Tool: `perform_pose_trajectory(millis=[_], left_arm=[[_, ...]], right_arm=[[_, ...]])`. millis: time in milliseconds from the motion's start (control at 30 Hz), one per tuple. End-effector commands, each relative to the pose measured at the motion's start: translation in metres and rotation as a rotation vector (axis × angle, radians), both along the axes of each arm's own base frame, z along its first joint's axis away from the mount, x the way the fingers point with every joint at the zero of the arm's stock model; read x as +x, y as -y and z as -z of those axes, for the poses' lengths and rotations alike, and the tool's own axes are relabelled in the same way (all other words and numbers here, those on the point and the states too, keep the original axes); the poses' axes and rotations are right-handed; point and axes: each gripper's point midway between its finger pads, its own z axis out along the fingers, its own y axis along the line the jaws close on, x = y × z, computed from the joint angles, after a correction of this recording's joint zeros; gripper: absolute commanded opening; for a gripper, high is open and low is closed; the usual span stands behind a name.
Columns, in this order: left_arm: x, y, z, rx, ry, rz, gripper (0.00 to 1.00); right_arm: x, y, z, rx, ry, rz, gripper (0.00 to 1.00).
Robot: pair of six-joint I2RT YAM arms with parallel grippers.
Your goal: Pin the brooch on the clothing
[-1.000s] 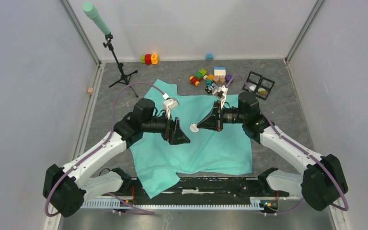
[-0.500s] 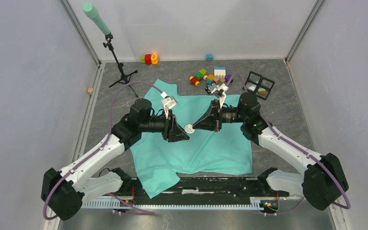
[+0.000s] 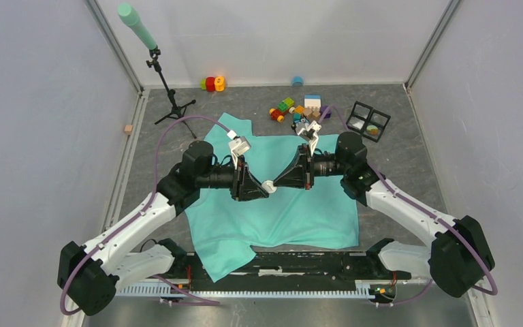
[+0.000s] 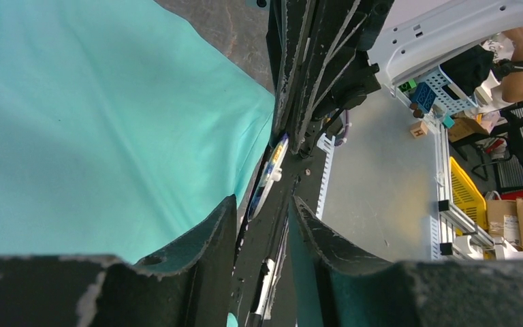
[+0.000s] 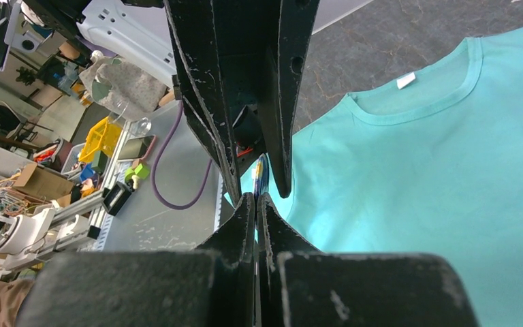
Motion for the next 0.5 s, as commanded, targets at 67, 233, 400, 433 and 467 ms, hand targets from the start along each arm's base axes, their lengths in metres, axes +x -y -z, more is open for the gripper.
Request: perform_pose_trajectory(millis=[67,233,400,433,467], left_arm=[[-0.0063,0.0038,-0.0149,-0.057,0.012,0.032,0.31],[-0.0079,0.0045,-0.0141,-0.059,0.001,0.044,0.25],[-0.0092,0.0061,-0.0121,-0.059,-0.019,0.057,0.27],[-0.0095,0.0061,-0.0124,-0.060,-0.020,0.059,0.27],[-0.0095,0.0061,-0.0121,-0.060,-0.021,0.059,0.27]], right_arm=[[-0.0032,-0.0027,-0.0037,0.003,0.035,-0.029,0.00],[-0.0013,-0.0032,-0.0018,-0.004,0.030,-0.022,0.00],[0.0008,-0.0036,-0.0054,0.000,0.042,-0.012,0.00],[0.0012,-0.0038,-0.0062,0.001,0.043,-0.010,0.00],[0.0015,-0.0039,-0.0062,-0.001,0.044,-0.009,0.00]])
